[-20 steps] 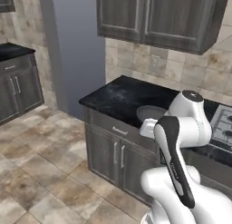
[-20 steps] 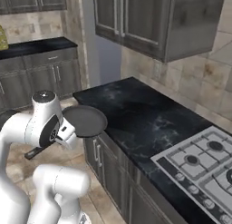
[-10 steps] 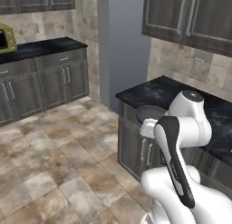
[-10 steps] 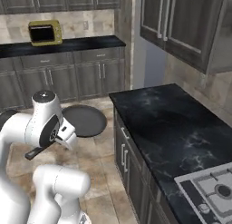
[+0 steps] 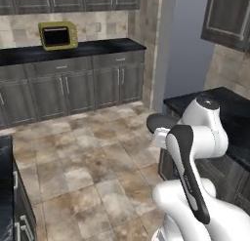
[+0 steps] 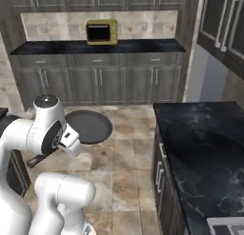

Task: Move the pot and pan from the stove into the sink.

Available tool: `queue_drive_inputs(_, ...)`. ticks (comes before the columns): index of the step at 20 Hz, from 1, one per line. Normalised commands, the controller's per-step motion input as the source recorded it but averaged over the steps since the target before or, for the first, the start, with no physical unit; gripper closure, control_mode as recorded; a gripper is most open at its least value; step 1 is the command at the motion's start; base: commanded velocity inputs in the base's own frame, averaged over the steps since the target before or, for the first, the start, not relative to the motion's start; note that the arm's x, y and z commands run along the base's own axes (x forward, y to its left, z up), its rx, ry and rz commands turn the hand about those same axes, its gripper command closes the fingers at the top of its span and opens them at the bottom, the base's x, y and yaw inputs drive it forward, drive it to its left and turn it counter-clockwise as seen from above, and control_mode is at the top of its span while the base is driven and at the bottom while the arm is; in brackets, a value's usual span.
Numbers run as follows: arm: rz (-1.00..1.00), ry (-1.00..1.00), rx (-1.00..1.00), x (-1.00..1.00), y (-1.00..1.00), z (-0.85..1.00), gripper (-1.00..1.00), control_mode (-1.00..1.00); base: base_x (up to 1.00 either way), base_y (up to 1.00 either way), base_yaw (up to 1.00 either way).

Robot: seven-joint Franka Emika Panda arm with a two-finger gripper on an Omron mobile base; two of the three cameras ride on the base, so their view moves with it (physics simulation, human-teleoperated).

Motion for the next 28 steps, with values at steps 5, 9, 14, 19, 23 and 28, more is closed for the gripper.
queue_drive_inputs(5, 0.00, 0.00, 0.00, 0.00, 0.00, 0.00, 1.00, 1.00, -0.20, -0.03, 0.47)
queue_drive_inputs(9, 0.00, 0.00, 0.00, 0.00, 0.00, 0.00, 1.00, 1.00, -0.20, -0.03, 0.47)
queue_drive_inputs(14, 0.00, 0.00, 0.00, 0.00, 0.00, 0.00, 1.00, 1.00, -0.20, -0.03, 0.47)
queue_drive_inputs(19, 0.00, 0.00, 0.00, 0.00, 0.00, 0.00, 1.00, 1.00, -0.19, -0.03, 0.47)
queue_drive_inputs(23, 0.00, 0.00, 0.00, 0.00, 0.00, 0.00, 1.00, 1.00, -0.19, -0.02, 0.48)
queue_drive_inputs(28, 0.00, 0.00, 0.00, 0.00, 0.00, 0.00, 1.00, 1.00, -0.17, -0.01, 0.48)
